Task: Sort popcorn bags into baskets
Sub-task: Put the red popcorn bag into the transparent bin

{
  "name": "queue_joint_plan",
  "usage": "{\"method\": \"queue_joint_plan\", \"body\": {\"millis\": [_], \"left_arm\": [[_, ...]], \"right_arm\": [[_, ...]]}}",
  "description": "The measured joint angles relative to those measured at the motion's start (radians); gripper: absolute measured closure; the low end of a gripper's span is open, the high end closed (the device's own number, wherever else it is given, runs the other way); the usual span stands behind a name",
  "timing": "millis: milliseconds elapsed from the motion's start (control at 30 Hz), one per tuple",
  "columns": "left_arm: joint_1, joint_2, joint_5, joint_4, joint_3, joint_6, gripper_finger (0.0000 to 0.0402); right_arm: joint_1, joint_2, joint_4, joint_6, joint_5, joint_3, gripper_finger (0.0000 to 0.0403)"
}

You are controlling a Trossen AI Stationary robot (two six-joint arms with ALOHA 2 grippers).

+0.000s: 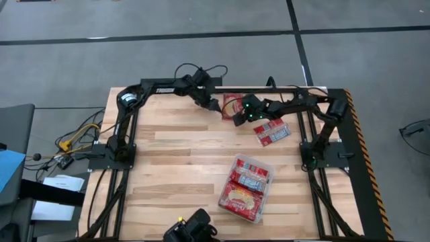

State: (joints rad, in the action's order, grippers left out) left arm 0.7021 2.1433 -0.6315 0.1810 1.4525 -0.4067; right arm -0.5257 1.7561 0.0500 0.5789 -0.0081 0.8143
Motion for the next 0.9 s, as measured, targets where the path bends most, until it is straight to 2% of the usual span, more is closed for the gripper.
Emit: {"method": "queue_joint_plan", "body": {"millis": [133, 267, 500, 533, 767, 900], "left_arm": [[0.005, 0.002, 0.021, -0.024, 0.001, -0.043, 0.0157], [-0.009, 0.003, 0.018, -0.008, -0.001, -0.040, 0.0172], [-0.015, 0.003, 0.072, 0.011, -0.001, -0.049, 0.0186], [-0.016, 0.003, 0.071, 0.010, -0.001, -0.049, 0.0187], [-0.019, 0.003, 0.102, 0.009, -0.001, -0.057, 0.0192], [-0.020, 0.003, 0.141, 0.012, 0.000, -0.060, 0.0229]], "right_arm": [[0.021, 0.001, 0.022, 0.000, -0.015, 0.000, 0.0172], [0.042, 0.001, 0.049, 0.009, -0.016, 0.000, 0.0221], [0.049, 0.001, 0.045, 0.049, -0.010, 0.000, 0.0378], [0.048, 0.001, 0.044, 0.048, -0.013, 0.000, 0.0388], [0.048, -0.056, 0.001, 0.065, -0.015, 0.000, 0.0395], [0.031, -0.148, -0.054, 0.067, 0.066, 0.000, 0.0390]]}}
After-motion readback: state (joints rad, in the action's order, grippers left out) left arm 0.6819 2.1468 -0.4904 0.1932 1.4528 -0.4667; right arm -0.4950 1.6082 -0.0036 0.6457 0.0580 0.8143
